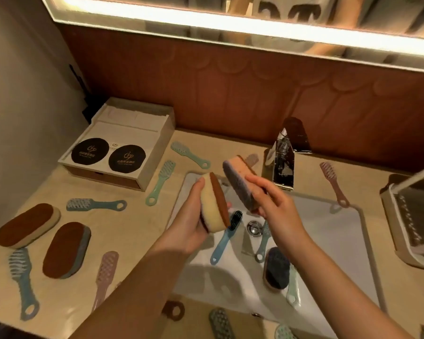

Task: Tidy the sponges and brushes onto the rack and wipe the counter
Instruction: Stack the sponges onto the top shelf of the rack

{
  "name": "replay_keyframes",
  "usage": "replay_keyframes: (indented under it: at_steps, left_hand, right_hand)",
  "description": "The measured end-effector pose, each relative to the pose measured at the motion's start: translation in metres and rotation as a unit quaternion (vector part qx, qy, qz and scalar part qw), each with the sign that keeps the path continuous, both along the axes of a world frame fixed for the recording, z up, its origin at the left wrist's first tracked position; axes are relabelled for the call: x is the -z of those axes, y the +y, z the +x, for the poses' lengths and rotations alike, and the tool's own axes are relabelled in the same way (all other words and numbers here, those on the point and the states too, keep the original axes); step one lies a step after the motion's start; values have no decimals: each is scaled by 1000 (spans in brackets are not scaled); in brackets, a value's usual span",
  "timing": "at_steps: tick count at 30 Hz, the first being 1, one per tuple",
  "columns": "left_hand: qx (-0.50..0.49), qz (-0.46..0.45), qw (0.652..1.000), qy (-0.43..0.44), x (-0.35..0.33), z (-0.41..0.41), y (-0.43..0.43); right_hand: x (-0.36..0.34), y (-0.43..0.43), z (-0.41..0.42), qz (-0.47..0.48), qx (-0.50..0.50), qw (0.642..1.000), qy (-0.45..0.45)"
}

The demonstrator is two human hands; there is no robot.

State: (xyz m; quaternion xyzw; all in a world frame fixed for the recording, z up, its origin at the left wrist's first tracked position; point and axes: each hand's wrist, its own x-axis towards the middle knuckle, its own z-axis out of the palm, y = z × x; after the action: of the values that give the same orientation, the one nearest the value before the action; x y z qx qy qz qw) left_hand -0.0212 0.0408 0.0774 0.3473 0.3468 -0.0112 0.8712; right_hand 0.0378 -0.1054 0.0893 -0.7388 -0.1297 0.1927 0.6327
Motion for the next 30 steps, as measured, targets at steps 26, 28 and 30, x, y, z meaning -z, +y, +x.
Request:
replay_keyframes:
  at_steps: [26,28,30]
  left_hand:
    - [178,270,946,-4,-13,14,-128]
    - [232,333,914,-20,-20,14,-131]
    - [284,375,882,-34,-30,16,-136]
  right_hand:
    - [-15,-149,-33,3,-28,998,54]
    - [-17,-153,-24,-13,-20,999,39]
    - [-23,-158,-16,-25,-19,999,25]
